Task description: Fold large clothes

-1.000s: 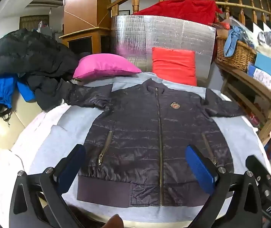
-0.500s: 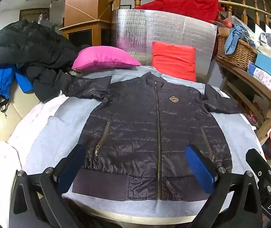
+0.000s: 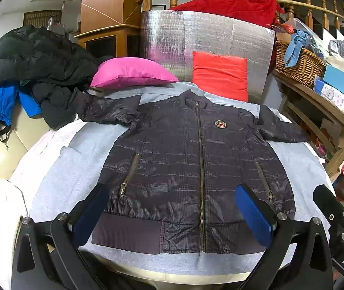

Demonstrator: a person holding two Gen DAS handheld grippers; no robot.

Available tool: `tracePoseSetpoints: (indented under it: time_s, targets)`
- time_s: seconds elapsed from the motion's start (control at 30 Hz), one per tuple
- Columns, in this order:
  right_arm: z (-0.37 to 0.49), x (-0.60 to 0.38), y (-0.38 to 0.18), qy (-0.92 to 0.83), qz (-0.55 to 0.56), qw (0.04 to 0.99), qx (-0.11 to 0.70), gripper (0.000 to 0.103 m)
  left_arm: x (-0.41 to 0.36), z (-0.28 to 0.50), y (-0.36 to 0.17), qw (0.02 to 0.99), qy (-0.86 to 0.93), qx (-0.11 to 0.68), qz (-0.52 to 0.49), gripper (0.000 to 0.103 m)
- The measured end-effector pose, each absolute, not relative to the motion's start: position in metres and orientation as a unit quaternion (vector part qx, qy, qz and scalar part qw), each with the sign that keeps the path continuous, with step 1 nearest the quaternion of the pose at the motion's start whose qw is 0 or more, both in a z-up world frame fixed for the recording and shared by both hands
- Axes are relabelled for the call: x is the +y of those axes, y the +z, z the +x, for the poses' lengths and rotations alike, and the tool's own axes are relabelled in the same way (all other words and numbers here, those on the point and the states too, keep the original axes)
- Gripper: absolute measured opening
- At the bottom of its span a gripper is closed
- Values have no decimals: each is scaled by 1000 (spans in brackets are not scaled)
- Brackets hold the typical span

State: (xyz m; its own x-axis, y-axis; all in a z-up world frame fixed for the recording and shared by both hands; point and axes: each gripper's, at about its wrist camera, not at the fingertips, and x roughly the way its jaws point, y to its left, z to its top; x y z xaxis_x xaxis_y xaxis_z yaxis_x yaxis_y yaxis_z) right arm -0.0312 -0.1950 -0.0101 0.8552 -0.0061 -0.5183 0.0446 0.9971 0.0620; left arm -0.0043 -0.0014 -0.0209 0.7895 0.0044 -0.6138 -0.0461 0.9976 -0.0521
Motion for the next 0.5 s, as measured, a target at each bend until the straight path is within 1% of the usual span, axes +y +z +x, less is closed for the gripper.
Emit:
tracePoseSetpoints:
  time_s: [0.5]
  targets:
    - [-31, -195, -9, -13, 33, 963, 268, 103, -4, -4, -22, 945, 12, 325, -28, 103]
